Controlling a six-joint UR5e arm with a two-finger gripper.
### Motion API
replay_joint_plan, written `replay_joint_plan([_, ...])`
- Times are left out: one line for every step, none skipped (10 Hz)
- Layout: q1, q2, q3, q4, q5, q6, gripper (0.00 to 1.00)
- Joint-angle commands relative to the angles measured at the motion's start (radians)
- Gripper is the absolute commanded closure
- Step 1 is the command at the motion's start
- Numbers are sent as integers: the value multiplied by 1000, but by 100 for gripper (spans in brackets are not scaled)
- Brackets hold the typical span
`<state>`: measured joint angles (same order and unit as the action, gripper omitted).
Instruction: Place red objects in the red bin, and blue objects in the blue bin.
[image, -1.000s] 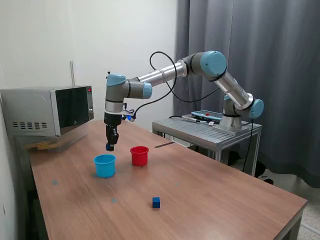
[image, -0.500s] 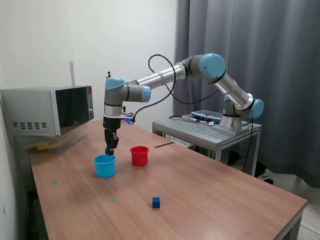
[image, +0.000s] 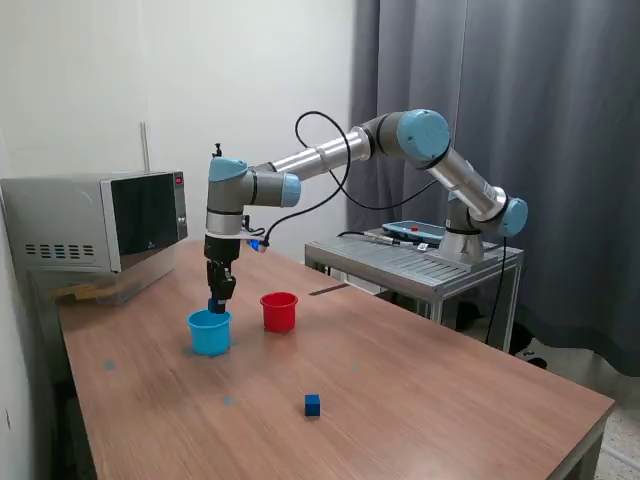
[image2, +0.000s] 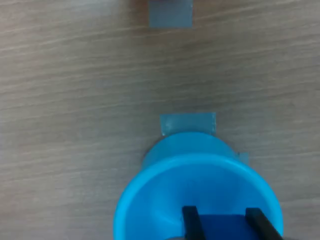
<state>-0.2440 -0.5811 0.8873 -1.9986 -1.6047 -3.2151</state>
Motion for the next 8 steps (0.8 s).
replay_joint_plan([0,1,-1,-5,0,0,100])
replay_joint_plan([0,1,-1,-6,0,0,100])
replay_joint_plan([0,1,-1,-8,5,0,100])
replay_joint_plan([2,3,-1,-8,11,0,0])
replay_joint_plan([2,3,-1,-14,11,0,0])
replay_joint_plan([5,3,1,-19,12,0,0])
replay_joint_plan([5,3,1,-19,12,0,0])
replay_joint_plan([5,3,2,-19,12,0,0])
